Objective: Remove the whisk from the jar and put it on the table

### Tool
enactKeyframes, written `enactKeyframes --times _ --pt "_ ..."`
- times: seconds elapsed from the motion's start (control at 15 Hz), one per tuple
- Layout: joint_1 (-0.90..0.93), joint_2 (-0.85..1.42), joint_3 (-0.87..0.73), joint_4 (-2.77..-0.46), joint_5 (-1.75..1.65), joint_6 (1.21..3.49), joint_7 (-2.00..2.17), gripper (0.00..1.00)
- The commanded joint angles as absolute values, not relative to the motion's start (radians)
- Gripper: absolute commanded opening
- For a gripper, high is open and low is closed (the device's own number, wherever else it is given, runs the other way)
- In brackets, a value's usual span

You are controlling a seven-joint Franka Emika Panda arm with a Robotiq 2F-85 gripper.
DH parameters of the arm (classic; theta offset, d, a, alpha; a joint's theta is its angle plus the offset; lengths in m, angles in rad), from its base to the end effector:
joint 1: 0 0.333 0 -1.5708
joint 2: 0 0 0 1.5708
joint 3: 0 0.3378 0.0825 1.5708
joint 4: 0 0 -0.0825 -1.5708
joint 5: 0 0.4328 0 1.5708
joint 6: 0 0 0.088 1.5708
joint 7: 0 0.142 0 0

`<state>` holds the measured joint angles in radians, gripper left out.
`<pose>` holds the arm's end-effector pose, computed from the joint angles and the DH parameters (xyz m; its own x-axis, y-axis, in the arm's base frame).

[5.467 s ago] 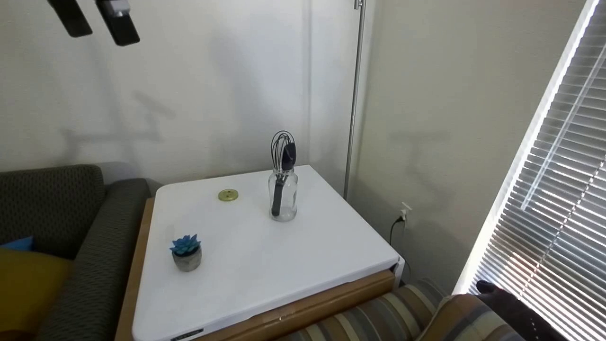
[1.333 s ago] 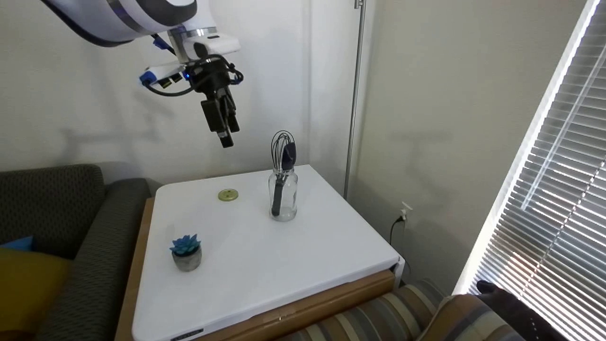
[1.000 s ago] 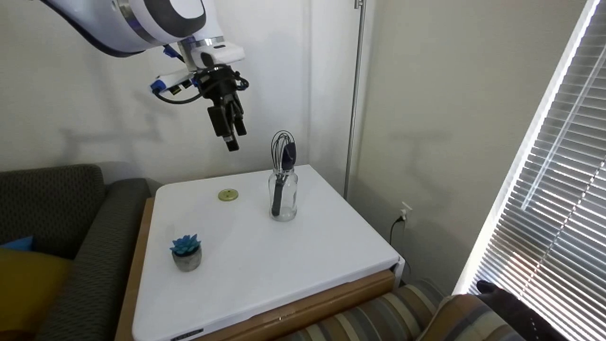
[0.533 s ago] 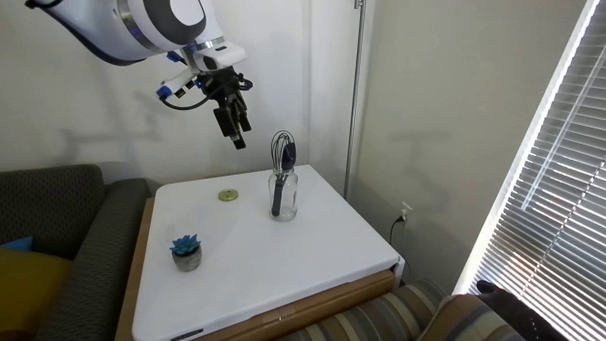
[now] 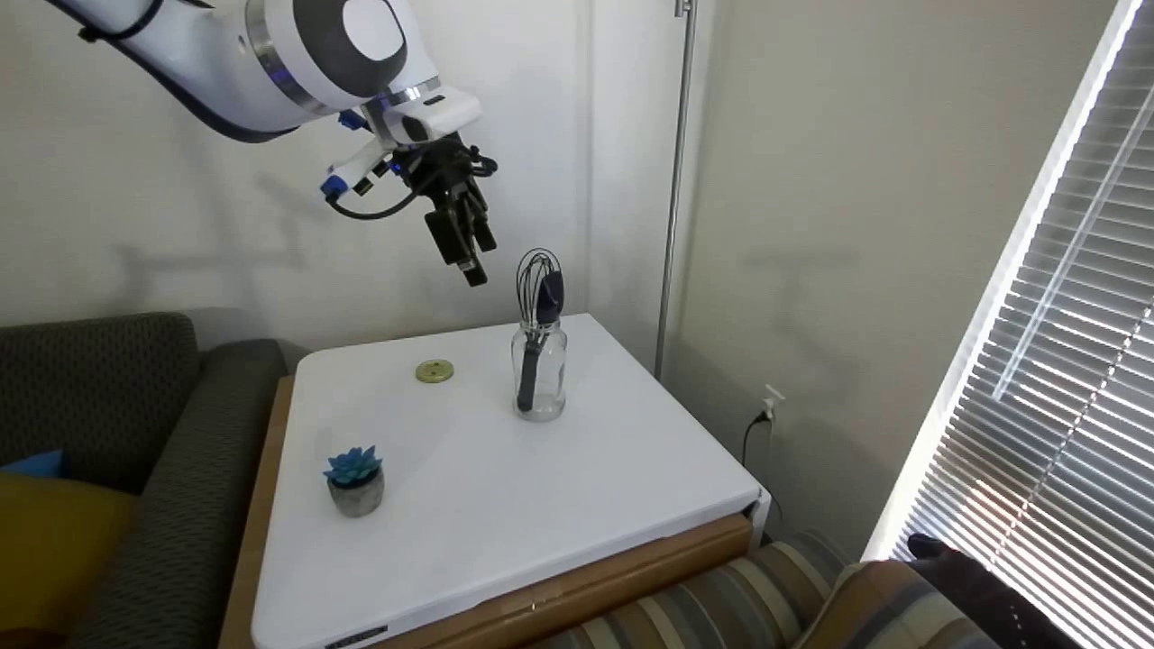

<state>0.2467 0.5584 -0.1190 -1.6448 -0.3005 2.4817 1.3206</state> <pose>0.7642 0.1033 0.2777 0.5202 -0.7801 0.3476 -0.7894 -0.5945 -0.1528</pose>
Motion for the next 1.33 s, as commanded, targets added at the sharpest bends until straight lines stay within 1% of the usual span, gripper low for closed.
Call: enactKeyframes --times 0.0,0.27,0.53,0.6,0.8,1.13,1.27 --pt "0.242 0.596 -0.135 -1.571 -0.287 2.487 1.328 1.00" --pt "0.198 0.630 -0.111 -1.469 -0.220 2.419 1.273 1.00" --pt "0.153 0.658 -0.075 -1.363 -0.124 2.278 1.138 1.00" --pt "0.191 0.628 -0.110 -1.435 -0.155 2.348 1.205 1.00" --pt "0.180 0.636 -0.103 -1.404 -0.141 2.313 1.172 1.00" --pt "0.214 0.660 -0.129 -1.424 -0.159 2.452 1.283 1.00" --pt "0.226 0.679 -0.140 -1.417 -0.169 2.467 1.320 1.00"
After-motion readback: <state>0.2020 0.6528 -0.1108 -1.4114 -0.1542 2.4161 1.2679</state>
